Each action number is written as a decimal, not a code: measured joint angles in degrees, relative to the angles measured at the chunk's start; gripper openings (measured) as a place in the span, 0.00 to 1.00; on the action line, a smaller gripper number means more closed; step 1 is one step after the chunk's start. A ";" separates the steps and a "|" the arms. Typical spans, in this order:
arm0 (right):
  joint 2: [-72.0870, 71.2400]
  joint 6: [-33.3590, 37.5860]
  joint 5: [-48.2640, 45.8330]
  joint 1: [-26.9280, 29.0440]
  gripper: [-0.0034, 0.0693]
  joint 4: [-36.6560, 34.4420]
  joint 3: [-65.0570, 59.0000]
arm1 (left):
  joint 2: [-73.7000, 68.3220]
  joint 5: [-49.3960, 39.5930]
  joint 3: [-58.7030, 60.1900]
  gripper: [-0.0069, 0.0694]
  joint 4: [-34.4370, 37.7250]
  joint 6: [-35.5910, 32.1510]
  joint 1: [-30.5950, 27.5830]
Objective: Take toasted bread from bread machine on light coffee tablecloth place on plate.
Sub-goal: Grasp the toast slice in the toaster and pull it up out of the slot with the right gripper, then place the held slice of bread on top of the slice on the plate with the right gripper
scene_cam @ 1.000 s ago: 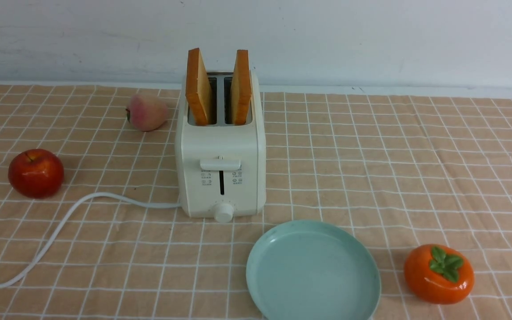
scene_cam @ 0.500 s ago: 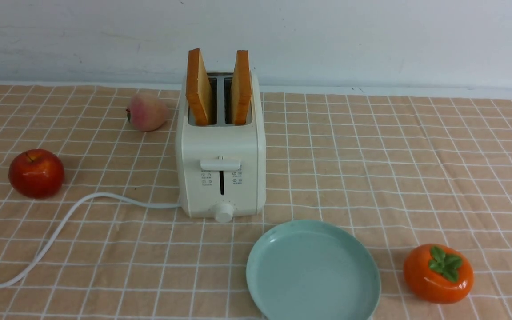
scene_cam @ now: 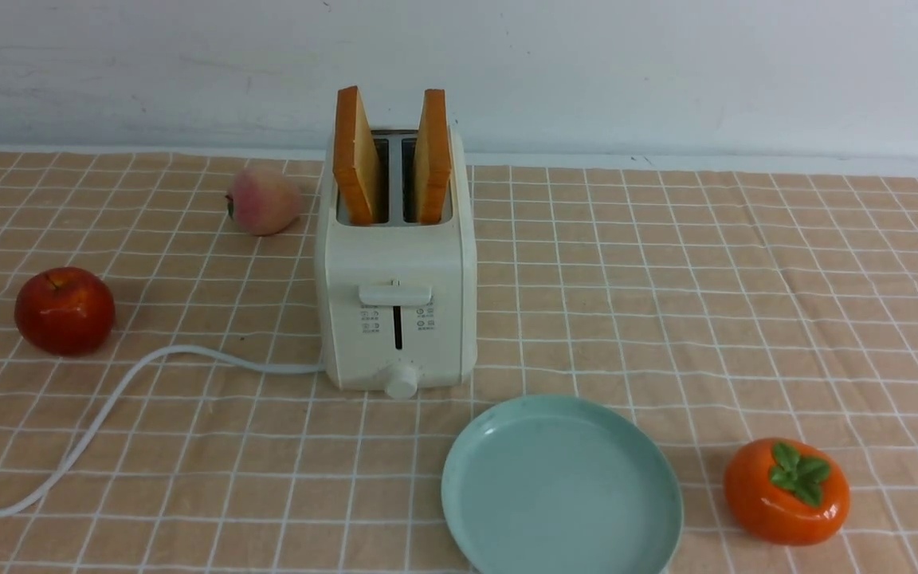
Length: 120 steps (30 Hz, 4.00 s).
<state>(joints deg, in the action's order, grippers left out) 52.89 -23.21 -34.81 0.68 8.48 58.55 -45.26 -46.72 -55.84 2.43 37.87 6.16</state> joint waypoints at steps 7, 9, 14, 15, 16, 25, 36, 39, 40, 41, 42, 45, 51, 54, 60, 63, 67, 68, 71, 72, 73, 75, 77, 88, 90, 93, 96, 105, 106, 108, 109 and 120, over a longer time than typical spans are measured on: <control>11.88 -1.86 -1.86 -3.45 0.38 -7.95 -1.02 | -8.19 -7.87 -0.04 0.40 1.80 0.00 0.00; 14.36 -1.86 -1.37 -5.25 0.38 -10.21 -1.02 | -10.25 -9.44 -0.04 0.40 1.93 0.00 0.00; 19.62 -1.75 4.38 -9.00 0.38 -11.75 -1.02 | -15.74 -12.58 -0.04 0.40 4.52 -0.86 0.00; 21.07 -1.80 6.95 -9.68 0.38 -12.53 -1.02 | -17.35 -14.22 -0.04 0.40 6.38 -2.75 0.00; 21.86 -1.80 8.79 -10.04 0.38 -13.08 -1.02 | -17.96 -14.72 0.01 0.40 7.67 -4.29 0.00; 30.23 8.27 10.40 -12.68 0.38 -29.89 3.13 | -18.80 -15.15 2.07 0.40 17.29 -15.07 4.44; 48.11 30.33 -16.26 -18.56 0.39 -41.36 44.20 | -18.80 -8.97 2.12 0.40 17.42 -14.81 4.99; 52.48 28.92 -16.53 -22.59 0.42 -38.16 51.05 | -18.80 -5.21 2.12 0.40 17.42 -14.81 4.99; 54.27 27.71 -16.36 -24.86 0.44 -36.47 53.24 | -18.80 -4.36 2.12 0.40 17.42 -14.81 4.99; 55.46 26.82 -16.14 -26.08 0.46 -35.27 54.84 | -18.80 -4.07 2.12 0.40 17.42 -14.86 4.99; 56.60 25.94 -15.82 -27.19 0.47 -34.07 55.71 | -18.80 -3.94 2.12 0.40 17.42 -14.86 4.99; 60.09 23.21 -13.84 -30.07 0.53 -29.06 58.99 | -18.80 -3.88 2.12 0.40 17.42 -14.92 4.99; 65.48 22.21 -6.81 -31.23 0.56 -22.18 59.68 | -18.80 -3.94 2.12 0.40 17.26 -15.02 4.99; 67.69 22.21 -4.14 -31.23 0.55 -21.94 59.68 | -18.80 -3.94 2.12 0.40 17.11 -15.04 4.99; 69.55 22.21 -0.47 -31.27 0.44 -22.06 59.68 | -18.80 -3.98 2.12 0.40 17.06 -15.04 4.99; 69.49 22.21 0.24 -31.27 0.31 -22.06 59.68 | -18.80 -3.98 2.12 0.40 17.06 -15.04 4.99; 68.22 22.21 0.24 -31.27 0.18 -21.88 59.68 | -18.80 -4.15 2.12 0.40 17.06 -15.04 4.99; 67.50 22.21 0.18 -31.27 0.18 -21.81 59.62 | -18.80 -4.15 2.12 0.40 17.06 -15.04 4.99; 63.56 22.21 0.18 -31.21 0.18 -20.71 59.62 | -18.80 -4.15 2.12 0.40 17.11 -15.04 4.99; 62.10 22.21 0.26 -31.16 0.18 -20.34 59.62 | -18.80 -4.15 2.12 0.40 17.11 -15.04 4.99; 60.05 22.21 0.30 -31.05 0.18 -19.79 59.62 | -18.80 -4.17 2.12 0.40 17.11 -15.04 4.99; 56.52 22.21 0.02 -30.73 0.18 -18.45 59.62 | -18.80 -4.17 2.12 0.40 17.11 -15.04 4.99; 51.97 22.21 -1.86 -30.19 0.18 -15.70 59.62 | -18.80 -3.88 2.12 0.40 17.11 -15.04 4.99; 43.12 14.65 -32.86 -25.18 0.18 -0.25 58.66 | -18.80 0.23 2.12 0.40 17.16 -15.04 4.99; 44.14 12.40 -36.10 -24.56 0.18 -2.11 52.64 | -18.80 1.18 2.12 0.40 17.25 -15.04 4.99; 44.85 12.32 -35.84 -24.57 0.18 -7.92 44.40 | -18.80 1.47 2.12 0.40 17.25 -15.04 4.99; 45.74 15.38 -29.99 -24.57 0.18 -21.88 31.30 | -18.80 1.50 2.12 0.40 17.25 -15.04 4.99; 45.91 37.55 -13.73 -24.57 0.18 -50.47 14.21 | -18.80 0.97 2.12 0.40 17.32 -15.04 4.99; 45.91 40.47 -13.09 -24.57 0.18 -52.63 12.75 | -18.80 0.97 2.12 0.40 17.63 -15.04 4.99; 45.84 41.46 -12.78 -24.57 0.18 -53.04 11.98 | -18.80 0.97 2.12 0.40 17.77 -15.04 4.99; 45.77 41.59 -12.63 -24.57 0.18 -52.89 11.74 | -18.80 0.97 2.12 0.40 17.77 -15.04 4.99; 42.43 37.10 -12.78 -24.57 0.68 -39.92 11.37 | -18.80 4.51 2.12 0.40 22.22 -18.66 4.99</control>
<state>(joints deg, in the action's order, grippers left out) 95.31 13.89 -47.59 -23.89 -31.45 69.92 -64.06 -42.21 -53.72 24.65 19.20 11.15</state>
